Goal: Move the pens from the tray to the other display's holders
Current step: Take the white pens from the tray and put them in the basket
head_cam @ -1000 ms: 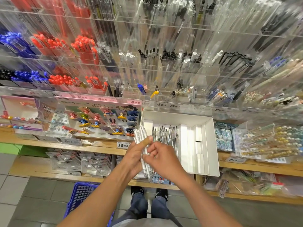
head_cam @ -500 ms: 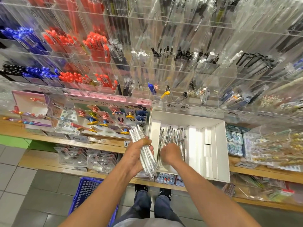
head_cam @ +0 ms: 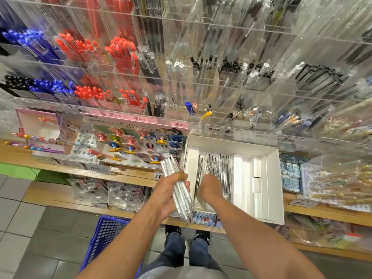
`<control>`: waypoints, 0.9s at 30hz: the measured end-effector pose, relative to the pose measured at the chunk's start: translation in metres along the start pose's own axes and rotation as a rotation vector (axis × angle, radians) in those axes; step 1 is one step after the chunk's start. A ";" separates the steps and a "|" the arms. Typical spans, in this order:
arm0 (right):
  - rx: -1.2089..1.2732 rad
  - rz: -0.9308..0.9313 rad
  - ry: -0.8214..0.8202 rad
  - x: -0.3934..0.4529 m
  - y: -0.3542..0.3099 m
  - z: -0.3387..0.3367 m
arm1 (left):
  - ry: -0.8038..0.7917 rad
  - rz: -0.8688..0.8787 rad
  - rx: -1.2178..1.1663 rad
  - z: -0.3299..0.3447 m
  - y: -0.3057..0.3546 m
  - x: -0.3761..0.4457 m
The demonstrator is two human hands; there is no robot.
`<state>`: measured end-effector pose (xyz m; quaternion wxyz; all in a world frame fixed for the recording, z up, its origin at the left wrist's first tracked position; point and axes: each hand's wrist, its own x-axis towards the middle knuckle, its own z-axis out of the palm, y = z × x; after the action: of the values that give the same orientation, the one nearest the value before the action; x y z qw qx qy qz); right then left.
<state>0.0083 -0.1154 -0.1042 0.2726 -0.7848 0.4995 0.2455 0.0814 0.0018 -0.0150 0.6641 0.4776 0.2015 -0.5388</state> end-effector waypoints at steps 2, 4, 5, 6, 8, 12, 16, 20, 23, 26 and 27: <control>0.080 -0.049 0.043 0.001 0.000 -0.010 | 0.007 -0.006 0.004 0.001 0.001 0.000; 0.206 -0.126 0.058 -0.003 0.003 -0.024 | 0.018 0.004 0.008 0.002 0.002 0.001; 0.299 -0.189 0.057 -0.009 0.006 -0.032 | 0.023 0.008 0.013 0.002 0.001 0.002; 0.402 -0.262 0.063 -0.018 0.008 -0.040 | 0.023 0.013 0.018 0.003 0.001 0.003; 0.584 -0.395 0.068 -0.042 0.010 -0.055 | 0.008 0.016 0.025 0.005 -0.001 0.002; 0.778 -0.509 -0.019 -0.086 0.005 -0.063 | -0.084 0.035 -0.030 0.010 -0.003 0.000; 0.773 -0.555 0.025 -0.104 0.001 -0.058 | -0.002 0.001 -0.008 0.012 -0.006 0.002; 0.684 -0.601 -0.034 -0.101 0.014 -0.060 | -0.074 0.006 0.050 0.011 -0.006 -0.002; 0.672 -0.587 -0.097 -0.095 0.026 -0.063 | -0.086 0.049 0.121 0.008 -0.007 -0.002; 0.687 -0.480 -0.096 -0.067 0.042 -0.067 | -0.087 0.027 0.118 0.006 -0.008 -0.001; 0.572 -0.459 -0.060 -0.053 0.051 -0.067 | -0.085 0.015 0.096 0.005 -0.009 0.000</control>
<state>-0.0507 -0.1442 -0.0293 0.5436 -0.7608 0.3508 0.0515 0.0720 -0.0016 -0.0164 0.6524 0.4870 0.1436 -0.5627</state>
